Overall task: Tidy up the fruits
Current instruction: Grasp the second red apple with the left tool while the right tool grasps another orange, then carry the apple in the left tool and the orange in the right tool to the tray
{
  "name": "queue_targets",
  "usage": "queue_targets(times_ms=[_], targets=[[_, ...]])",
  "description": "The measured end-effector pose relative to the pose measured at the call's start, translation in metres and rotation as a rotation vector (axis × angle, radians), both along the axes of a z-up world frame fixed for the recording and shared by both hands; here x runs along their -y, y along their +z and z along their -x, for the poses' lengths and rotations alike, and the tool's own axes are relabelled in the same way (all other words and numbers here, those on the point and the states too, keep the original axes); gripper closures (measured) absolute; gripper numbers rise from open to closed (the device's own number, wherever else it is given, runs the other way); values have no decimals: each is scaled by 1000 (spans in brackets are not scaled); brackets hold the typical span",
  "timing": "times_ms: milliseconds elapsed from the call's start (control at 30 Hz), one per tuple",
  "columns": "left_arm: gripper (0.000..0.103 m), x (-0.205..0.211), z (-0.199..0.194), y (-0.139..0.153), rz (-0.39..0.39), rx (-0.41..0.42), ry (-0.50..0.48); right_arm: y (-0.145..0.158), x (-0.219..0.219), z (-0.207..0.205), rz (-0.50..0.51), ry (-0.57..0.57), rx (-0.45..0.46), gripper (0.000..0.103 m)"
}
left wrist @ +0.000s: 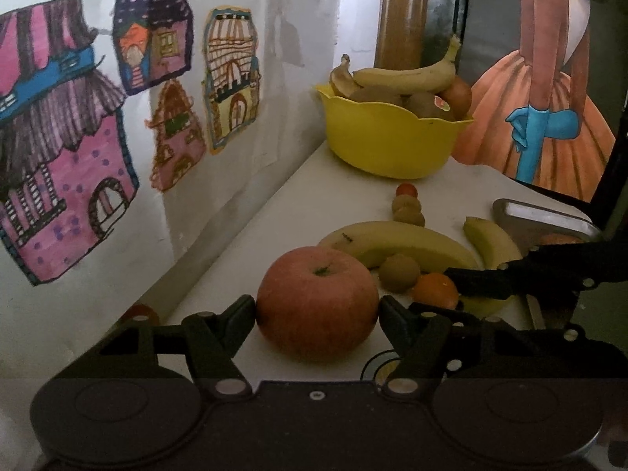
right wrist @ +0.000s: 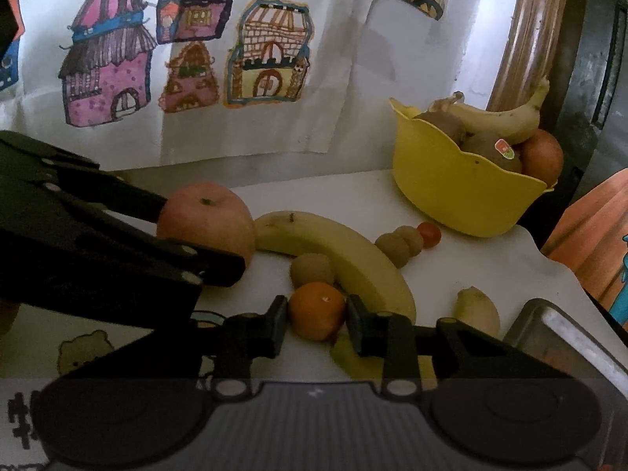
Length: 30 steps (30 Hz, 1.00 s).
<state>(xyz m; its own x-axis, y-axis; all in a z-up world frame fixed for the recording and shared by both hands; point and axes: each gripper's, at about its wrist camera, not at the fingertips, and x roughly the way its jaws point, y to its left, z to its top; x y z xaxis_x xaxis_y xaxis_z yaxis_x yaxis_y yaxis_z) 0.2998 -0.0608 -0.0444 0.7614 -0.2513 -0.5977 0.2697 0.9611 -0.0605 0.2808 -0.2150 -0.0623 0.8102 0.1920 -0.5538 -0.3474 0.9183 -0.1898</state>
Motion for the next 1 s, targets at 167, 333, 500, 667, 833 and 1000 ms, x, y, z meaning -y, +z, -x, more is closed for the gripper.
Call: queue_targets(times_ms=[167, 333, 500, 667, 833, 1000], targets=[[33, -7, 8, 2, 11, -12, 21, 2, -3, 12, -13, 1, 16, 68], [33, -12, 20, 4, 21, -20, 26, 4, -4, 28, -27, 6, 18, 68], [33, -10, 34, 5, 26, -22, 17, 9, 0, 47, -48, -5, 27, 68], [33, -3, 45, 6, 40, -26, -1, 18, 8, 66, -56, -22, 54, 68], [33, 9, 53, 8, 41, -21, -18, 25, 22, 80, -57, -49, 71, 68], [33, 21, 61, 14, 46, -10, -37, 29, 40, 96, -59, -88, 89, 68]])
